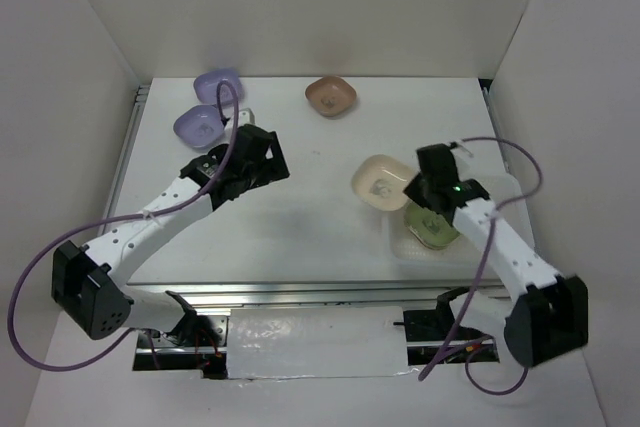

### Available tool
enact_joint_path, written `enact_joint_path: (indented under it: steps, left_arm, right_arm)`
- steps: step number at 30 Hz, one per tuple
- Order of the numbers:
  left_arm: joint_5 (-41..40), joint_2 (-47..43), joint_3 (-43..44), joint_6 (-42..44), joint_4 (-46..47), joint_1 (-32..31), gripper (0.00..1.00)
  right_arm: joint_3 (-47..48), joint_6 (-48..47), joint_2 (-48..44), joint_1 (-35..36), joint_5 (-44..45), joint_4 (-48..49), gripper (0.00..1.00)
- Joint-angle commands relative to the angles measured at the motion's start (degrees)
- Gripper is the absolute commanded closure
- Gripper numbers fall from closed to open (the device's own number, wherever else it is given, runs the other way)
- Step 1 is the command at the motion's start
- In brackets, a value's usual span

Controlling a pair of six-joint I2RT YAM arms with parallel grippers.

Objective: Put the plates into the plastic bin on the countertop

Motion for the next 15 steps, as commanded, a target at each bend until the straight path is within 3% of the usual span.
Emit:
enact_joint_path:
  steps: [1, 7, 9, 15]
  left_arm:
    - [-1.22, -2.43, -1.90, -0.42, -0.50, 3.17, 0.01]
    - [1.25, -0.25, -2.43, 0.81, 0.65, 4.76, 0.01]
    - [1.59, 0.38, -2.17, 0.81, 1.08, 4.50, 0.01]
    - [2.47, 3.45, -1.47, 0.98, 1.35, 5.72, 0.01]
  right_arm:
    - [-8.05, 4.07, -14.22, -9.10, 3.56, -4.31, 1.00]
    - [-17.11, 3.03, -29.44, -25.89, 1.04, -4.75, 1.00]
    - [-18.34, 1.09, -30.06, -30.91, -1.44, -3.78, 1.00]
    - [-17.99, -3.92, -27.34, -37.07, -5.13, -4.40, 0.99]
